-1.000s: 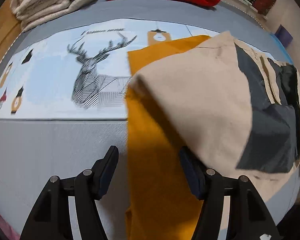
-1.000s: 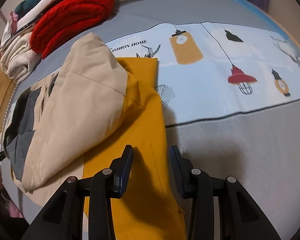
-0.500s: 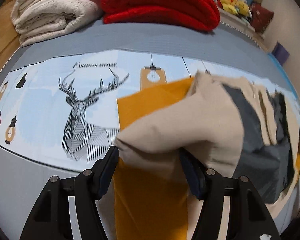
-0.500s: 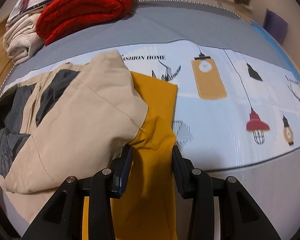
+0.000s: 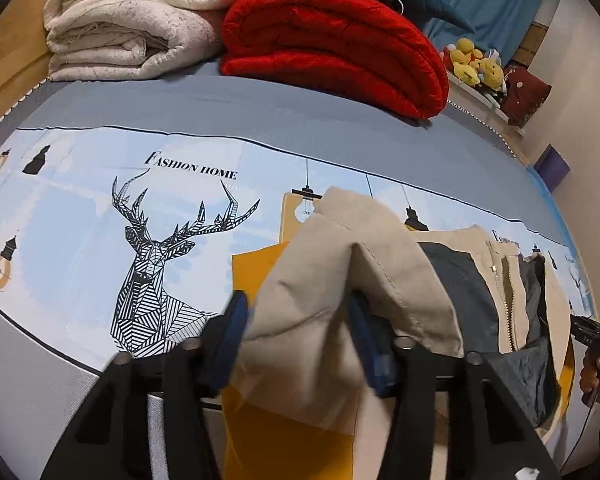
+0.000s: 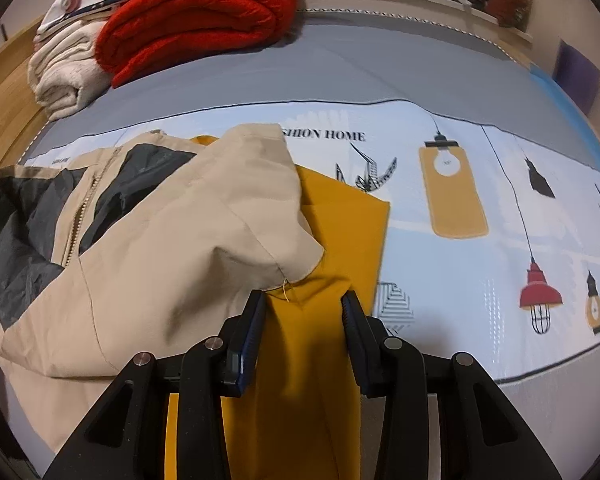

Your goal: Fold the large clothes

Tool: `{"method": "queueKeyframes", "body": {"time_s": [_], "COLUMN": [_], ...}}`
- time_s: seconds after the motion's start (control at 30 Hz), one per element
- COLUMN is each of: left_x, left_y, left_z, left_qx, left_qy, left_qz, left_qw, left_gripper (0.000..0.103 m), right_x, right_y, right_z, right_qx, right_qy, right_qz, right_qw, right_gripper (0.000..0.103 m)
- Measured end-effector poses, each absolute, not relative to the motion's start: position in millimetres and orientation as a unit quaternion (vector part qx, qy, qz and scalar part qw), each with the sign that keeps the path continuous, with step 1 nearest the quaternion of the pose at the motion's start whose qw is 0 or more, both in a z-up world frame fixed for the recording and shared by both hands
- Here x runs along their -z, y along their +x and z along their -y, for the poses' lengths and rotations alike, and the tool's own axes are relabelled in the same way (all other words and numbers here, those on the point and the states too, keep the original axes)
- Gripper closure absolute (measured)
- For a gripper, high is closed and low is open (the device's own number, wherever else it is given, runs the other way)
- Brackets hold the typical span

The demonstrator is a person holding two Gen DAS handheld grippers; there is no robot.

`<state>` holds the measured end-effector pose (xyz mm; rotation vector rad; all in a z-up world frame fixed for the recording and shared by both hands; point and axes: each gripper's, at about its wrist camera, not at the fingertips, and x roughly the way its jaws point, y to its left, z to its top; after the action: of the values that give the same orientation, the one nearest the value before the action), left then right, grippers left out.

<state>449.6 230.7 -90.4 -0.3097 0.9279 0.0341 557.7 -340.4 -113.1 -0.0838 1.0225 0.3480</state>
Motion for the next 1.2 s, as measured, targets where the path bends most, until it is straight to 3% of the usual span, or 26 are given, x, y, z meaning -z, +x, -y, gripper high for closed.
{"method": "queueKeyframes", "body": {"time_s": [0.03,0.1,0.13,0.3,0.4,0.53,0.63,0.67,0.8,0.93,1.03,1.1,1.13,1.17,1.2], "left_x": [93.4,98.7,101.0,99.0,100.1,105.3,109.4,109.9,108.5,115.4,122.1,123.9,123.6,123.5,121.7], "left_y": [451.1,453.0,454.0,452.5,451.7,451.8,450.1,449.2,446.5,450.2,453.0,453.6,453.5,453.6,453.5], "left_z": [-232.0,-234.9,-236.4,-241.6,-246.8,-255.2,-268.3,-272.6,-281.2,-274.4,-263.5,-260.5,-260.3,-260.5,-260.4], "left_qx": [-0.016,-0.013,-0.01,-0.016,-0.028,-0.044,-0.068,-0.076,-0.071,-0.04,-0.044,-0.045,-0.045,-0.043,-0.044], "left_qy": [-0.151,-0.158,-0.163,-0.18,-0.189,-0.204,-0.235,-0.245,-0.279,-0.289,-0.258,-0.25,-0.249,-0.248,-0.245], "left_qz": [-0.45,-0.457,-0.46,-0.452,-0.452,-0.464,-0.469,-0.468,-0.457,-0.472,-0.491,-0.494,-0.492,-0.492,-0.49], "left_qw": [0.88,0.875,0.873,0.873,0.871,0.861,0.849,0.846,0.842,0.832,0.831,0.832,0.833,0.833,0.835], "left_gripper": [0.073,0.093,0.101,0.102,0.102,0.101,0.101,0.101,0.101,0.07,0.069,0.07,0.077,0.098,0.103], "right_x": [112.5,112.6,112.4,104.9,109.3,156.2,149.3,143.7,124.6,117.0,120.8,124.6,125.3,123.6,121.7], "right_y": [557.9,559.7,560.8,569.0,576.9,576.0,577.7,578.4,584.0,586.8,583.1,582.2,579.1,577.3,575.2], "right_z": [339.5,338.1,338.3,354.1,385.8,430.9,425.1,421.6,405.7,388.4,374.0,366.1,364.3,360.4,358.5], "right_qx": [-0.167,-0.168,-0.167,-0.156,-0.107,-0.032,-0.034,-0.037,-0.055,-0.092,-0.101,-0.103,-0.104,-0.102,-0.1], "right_qy": [-0.041,-0.042,-0.042,0.034,0.152,0.33,0.286,0.269,0.197,0.129,0.076,0.054,0.046,0.03,0.019], "right_qz": [-0.483,-0.478,-0.475,-0.46,-0.475,-0.541,-0.538,-0.533,-0.516,-0.504,-0.506,-0.507,-0.506,-0.498,-0.49], "right_qw": [0.858,0.861,0.863,0.873,0.86,0.773,0.792,0.802,0.832,0.849,0.853,0.854,0.855,0.861,0.866], "right_gripper": [0.07,0.093,0.094,0.099,0.099,0.099,0.096,0.09,0.082,0.069,0.067,0.067,0.069,0.081,0.093]}}
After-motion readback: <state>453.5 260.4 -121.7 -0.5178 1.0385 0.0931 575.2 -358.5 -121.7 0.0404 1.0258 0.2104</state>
